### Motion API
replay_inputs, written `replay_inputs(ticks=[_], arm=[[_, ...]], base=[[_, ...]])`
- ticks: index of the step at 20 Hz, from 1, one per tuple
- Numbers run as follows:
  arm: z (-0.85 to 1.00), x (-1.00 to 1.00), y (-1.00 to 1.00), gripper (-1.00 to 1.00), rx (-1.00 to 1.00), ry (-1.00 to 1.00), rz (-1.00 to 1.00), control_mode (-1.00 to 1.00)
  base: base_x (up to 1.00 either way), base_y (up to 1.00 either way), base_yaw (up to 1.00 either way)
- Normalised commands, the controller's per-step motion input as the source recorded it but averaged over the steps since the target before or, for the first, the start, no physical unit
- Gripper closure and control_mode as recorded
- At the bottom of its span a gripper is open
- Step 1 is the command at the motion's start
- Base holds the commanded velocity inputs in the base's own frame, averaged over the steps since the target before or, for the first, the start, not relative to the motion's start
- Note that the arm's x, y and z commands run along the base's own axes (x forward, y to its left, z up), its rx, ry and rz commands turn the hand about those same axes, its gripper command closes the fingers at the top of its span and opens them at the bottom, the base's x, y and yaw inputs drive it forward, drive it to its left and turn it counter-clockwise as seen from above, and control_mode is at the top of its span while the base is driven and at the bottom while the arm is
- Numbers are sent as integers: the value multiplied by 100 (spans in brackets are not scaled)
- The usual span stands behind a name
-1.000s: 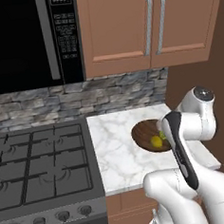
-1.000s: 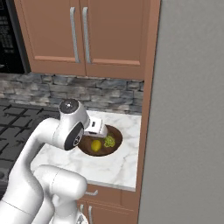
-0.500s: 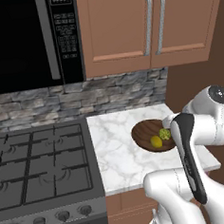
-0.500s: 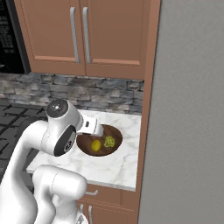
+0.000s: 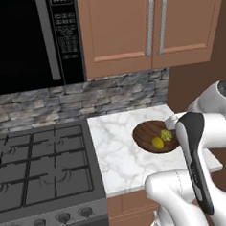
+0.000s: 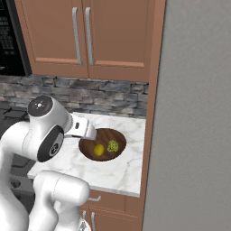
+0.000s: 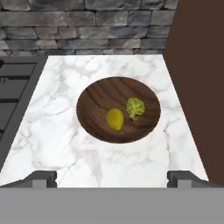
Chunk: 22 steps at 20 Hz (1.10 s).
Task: Take the lemon, broccoli, and fish from the freezer and place them in the bowl on the counter.
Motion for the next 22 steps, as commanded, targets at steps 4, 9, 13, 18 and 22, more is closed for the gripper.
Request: replay_inputs(ticks=[4,9,13,18,22], arm=[[30,-51,12,-100,0,0,0,-100],[8,-58,2,-100,0,0,0,-100],[2,-68,0,-100,0,0,0,-100],[33,-17,0,-100,0,0,0,-100],[41,-1,9,-100,0,0,0,-100]], base=[[0,0,0],[0,0,0],[0,0,0],[0,0,0],[0,0,0]])
